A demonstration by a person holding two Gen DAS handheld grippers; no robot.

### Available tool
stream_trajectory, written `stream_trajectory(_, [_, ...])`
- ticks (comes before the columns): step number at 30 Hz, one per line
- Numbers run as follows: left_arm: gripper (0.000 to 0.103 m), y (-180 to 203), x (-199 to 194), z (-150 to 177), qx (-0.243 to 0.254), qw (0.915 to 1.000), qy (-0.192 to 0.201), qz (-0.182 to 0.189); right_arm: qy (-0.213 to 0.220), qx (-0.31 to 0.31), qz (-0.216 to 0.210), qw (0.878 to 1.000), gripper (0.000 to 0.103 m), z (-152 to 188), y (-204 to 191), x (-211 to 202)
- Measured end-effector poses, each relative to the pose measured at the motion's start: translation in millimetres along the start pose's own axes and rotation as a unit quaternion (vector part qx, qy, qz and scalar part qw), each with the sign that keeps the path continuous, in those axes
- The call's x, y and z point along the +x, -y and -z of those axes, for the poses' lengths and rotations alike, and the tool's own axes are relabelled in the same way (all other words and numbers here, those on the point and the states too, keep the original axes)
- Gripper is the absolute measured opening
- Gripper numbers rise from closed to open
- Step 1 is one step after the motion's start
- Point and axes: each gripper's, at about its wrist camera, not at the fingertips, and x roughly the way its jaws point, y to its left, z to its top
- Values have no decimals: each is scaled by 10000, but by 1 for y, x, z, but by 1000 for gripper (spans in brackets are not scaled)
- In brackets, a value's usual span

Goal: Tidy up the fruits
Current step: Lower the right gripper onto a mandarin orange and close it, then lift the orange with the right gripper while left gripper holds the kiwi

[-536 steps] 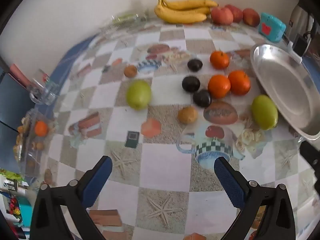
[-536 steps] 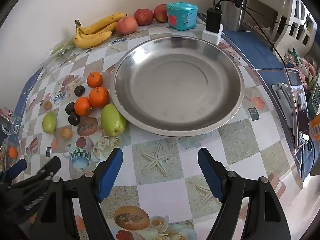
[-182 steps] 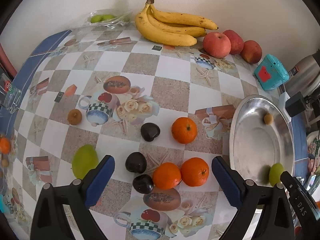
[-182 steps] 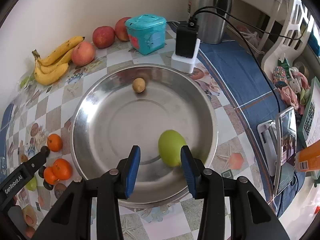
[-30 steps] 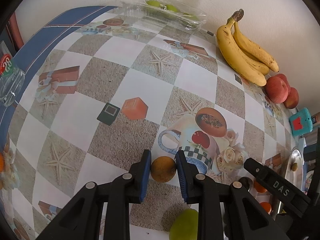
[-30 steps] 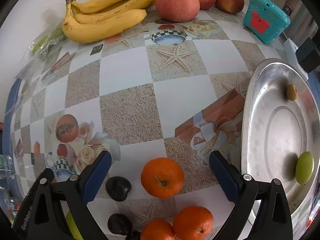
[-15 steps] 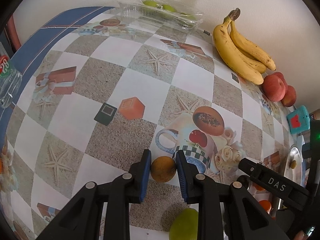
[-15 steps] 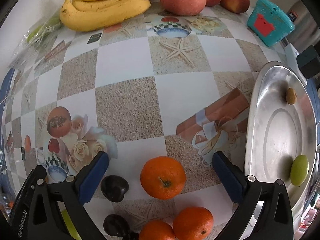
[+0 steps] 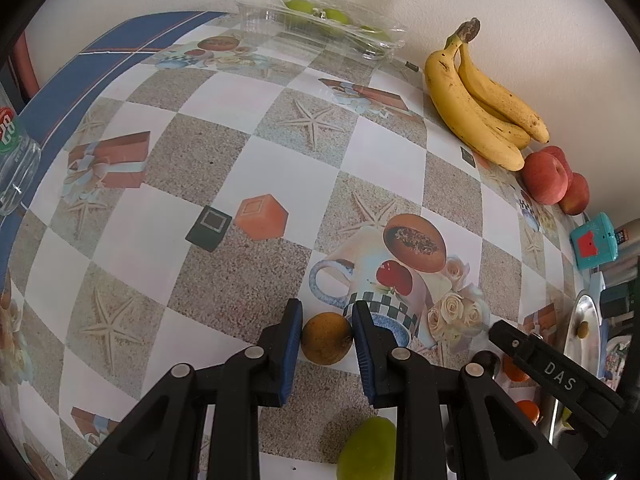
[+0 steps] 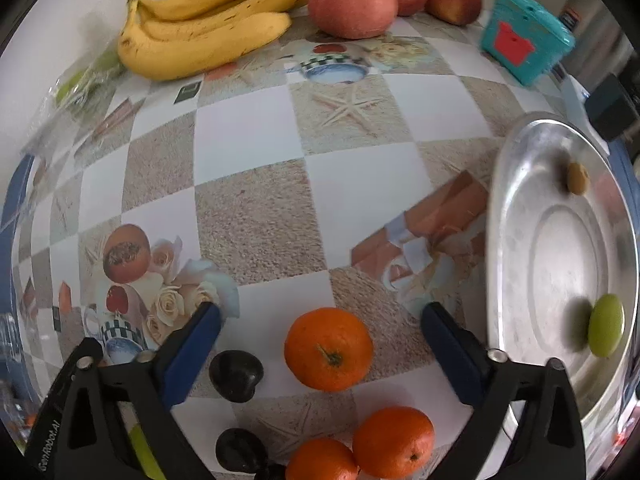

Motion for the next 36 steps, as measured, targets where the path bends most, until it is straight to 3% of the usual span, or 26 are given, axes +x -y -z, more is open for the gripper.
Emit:
stream_trajectory(1, [28, 0, 0, 0, 3, 10000, 0, -4, 20, -14, -9, 10000, 82, 1, 1, -2])
stream_trajectory(6, [28, 4, 1, 1, 54, 10000, -21, 16, 64, -52, -116, 9999, 41, 8, 4, -12])
stream_trajectory(12, [27, 5, -2, 1, 57, 10000, -10, 16, 96, -18, -349, 9993, 38, 11, 14, -23])
stream_trajectory(25, [27, 18, -38, -1, 209, 9989, 396, -105, 869, -178, -450, 9950, 38, 39, 22, -98])
stream_trajectory(36, [27, 49, -44, 6, 593, 9961, 496, -419, 998, -272, -483, 9935, 38, 36, 35, -100])
